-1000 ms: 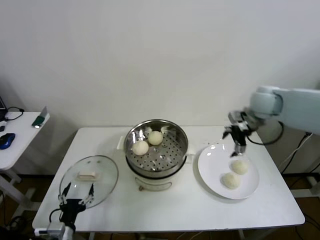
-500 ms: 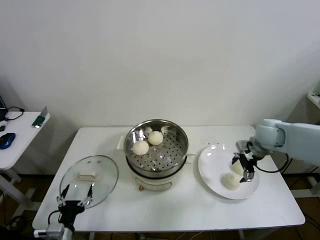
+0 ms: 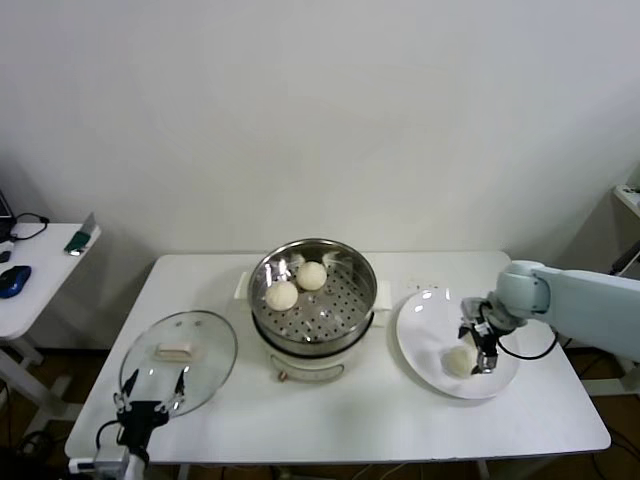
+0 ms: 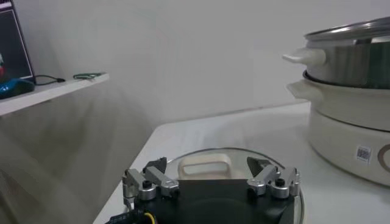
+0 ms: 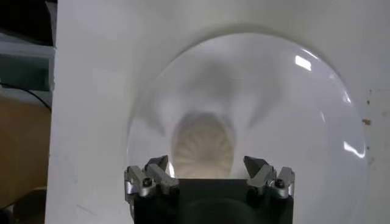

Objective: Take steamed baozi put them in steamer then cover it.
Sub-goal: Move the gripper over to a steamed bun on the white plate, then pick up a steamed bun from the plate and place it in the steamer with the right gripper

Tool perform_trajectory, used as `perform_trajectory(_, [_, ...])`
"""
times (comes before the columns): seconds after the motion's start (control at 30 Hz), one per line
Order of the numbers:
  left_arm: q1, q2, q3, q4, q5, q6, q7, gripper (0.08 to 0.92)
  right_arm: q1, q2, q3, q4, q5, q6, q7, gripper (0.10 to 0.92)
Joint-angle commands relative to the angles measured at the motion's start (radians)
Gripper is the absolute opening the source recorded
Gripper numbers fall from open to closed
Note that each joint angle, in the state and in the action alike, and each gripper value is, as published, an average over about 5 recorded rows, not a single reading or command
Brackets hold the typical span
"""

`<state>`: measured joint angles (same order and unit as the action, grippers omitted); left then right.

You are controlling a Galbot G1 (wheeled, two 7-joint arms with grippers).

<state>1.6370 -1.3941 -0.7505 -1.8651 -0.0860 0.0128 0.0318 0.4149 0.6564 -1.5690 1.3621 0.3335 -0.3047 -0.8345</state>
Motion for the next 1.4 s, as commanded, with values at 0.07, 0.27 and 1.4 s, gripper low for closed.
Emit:
perform_trajectory(0.07, [-0.001, 0.002, -0.002, 0.004, -0.001, -0.002, 0.000, 0.823, -0.067, 0.021, 0.047, -0.039, -0.026, -0.007, 0.014, 0.823])
perform_trajectory(0.27, [0.000, 0.001, -0.002, 0.001, -0.002, -0.003, 0.000, 0.823, -0.070, 0.037, 0.053, -0.050, -0.030, -0.007, 0.012, 0.800])
perform_trajectory(1.4, [0.014, 0.007, 0.005, -0.025, 0.012, -0.004, 0.001, 0.823, 0.759, 0.426, -0.031, 0.107, -0.042, 0.650, -0.181, 0.543])
